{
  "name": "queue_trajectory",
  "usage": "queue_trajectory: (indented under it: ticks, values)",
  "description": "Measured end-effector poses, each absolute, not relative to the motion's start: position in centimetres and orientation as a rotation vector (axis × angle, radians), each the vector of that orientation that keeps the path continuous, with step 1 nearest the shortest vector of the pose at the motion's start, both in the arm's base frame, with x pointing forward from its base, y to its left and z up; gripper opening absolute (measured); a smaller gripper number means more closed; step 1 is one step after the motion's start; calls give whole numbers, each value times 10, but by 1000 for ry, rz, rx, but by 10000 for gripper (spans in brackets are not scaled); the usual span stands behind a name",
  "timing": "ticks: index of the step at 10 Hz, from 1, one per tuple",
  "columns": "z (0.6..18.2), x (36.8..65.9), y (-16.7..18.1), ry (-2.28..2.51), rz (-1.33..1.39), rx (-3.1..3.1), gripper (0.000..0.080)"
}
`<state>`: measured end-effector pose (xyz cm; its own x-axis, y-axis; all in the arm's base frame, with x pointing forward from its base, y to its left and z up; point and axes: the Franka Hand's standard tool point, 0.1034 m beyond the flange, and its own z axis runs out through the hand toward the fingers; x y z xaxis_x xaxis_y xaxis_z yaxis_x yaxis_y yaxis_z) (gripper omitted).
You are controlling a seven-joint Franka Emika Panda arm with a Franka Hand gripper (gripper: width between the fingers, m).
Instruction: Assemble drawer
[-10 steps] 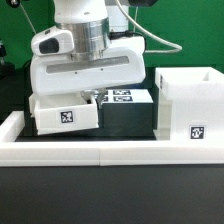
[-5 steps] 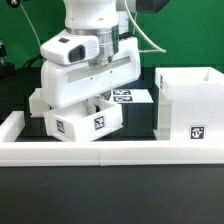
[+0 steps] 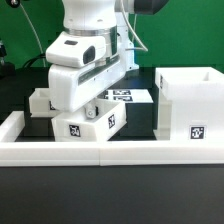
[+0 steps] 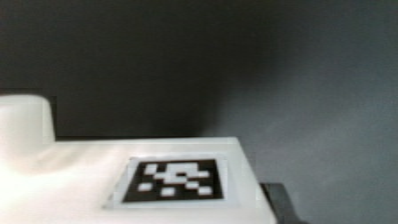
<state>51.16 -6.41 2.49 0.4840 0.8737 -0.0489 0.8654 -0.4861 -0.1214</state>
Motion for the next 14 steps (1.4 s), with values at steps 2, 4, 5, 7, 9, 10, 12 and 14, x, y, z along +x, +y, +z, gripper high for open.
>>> queue_trajectory:
  ticks: [2,4,5,7,9,10,12,14]
  values:
    - [25,511,-68,-1737,161,-2515,44]
    - [24,513,-69,-1899,157,-2413,44]
    - [23,514,-70,-2026,148,-2332,44]
    - [22,514,-70,-2054,148,-2317,44]
    - [22,514,-71,-2053,148,-2318,44]
    - [22,514,-71,-2053,148,-2319,44]
    - [22,513,-71,-2052,149,-2320,44]
    - [23,517,-71,-2094,124,-2308,44]
